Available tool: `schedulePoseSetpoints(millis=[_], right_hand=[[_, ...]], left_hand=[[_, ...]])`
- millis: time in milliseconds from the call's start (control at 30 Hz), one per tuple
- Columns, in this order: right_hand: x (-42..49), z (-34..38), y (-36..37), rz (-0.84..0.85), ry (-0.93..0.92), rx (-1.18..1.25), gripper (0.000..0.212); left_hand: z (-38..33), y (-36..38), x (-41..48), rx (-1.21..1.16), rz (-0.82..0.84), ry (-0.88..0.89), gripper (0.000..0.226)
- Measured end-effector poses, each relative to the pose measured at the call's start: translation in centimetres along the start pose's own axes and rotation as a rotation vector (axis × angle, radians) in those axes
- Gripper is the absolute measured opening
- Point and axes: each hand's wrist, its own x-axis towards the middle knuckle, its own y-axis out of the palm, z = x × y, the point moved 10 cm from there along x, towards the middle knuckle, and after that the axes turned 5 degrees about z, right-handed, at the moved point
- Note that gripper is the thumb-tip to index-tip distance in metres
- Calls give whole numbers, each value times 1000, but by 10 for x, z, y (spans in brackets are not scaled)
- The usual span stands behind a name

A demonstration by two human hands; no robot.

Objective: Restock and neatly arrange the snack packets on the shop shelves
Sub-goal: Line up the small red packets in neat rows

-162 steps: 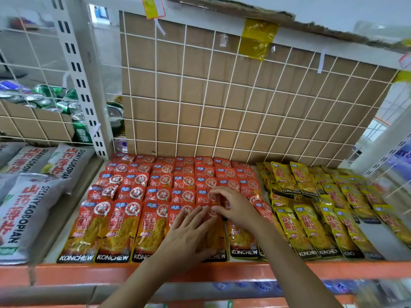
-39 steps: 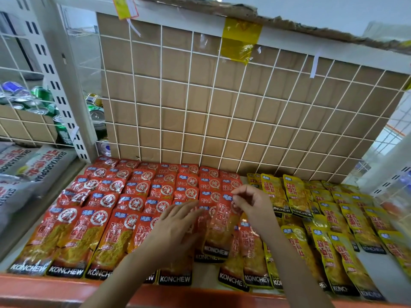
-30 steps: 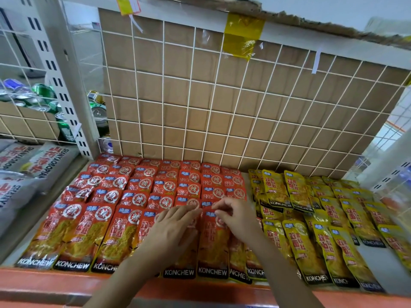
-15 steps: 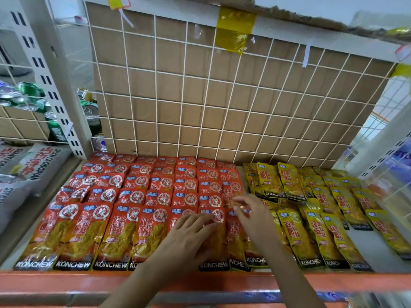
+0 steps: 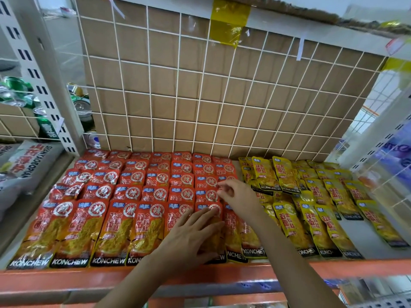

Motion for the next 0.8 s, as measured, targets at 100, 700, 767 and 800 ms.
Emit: schedulePoseSetpoints(millis=[100, 700, 767, 800], right_hand=[[14, 0, 7, 32, 33, 30, 22], [30, -18, 15, 22, 121, 163, 9], [30, -18, 14, 18, 120, 158, 8], [30, -17, 14, 18, 118, 157, 8]], left_hand=[[1, 1, -1, -27, -2, 1, 67], [0, 4, 1, -99, 8, 3, 68], [0, 3, 1, -86, -7, 8, 69], [0, 3, 1, -78, 5, -2, 68]])
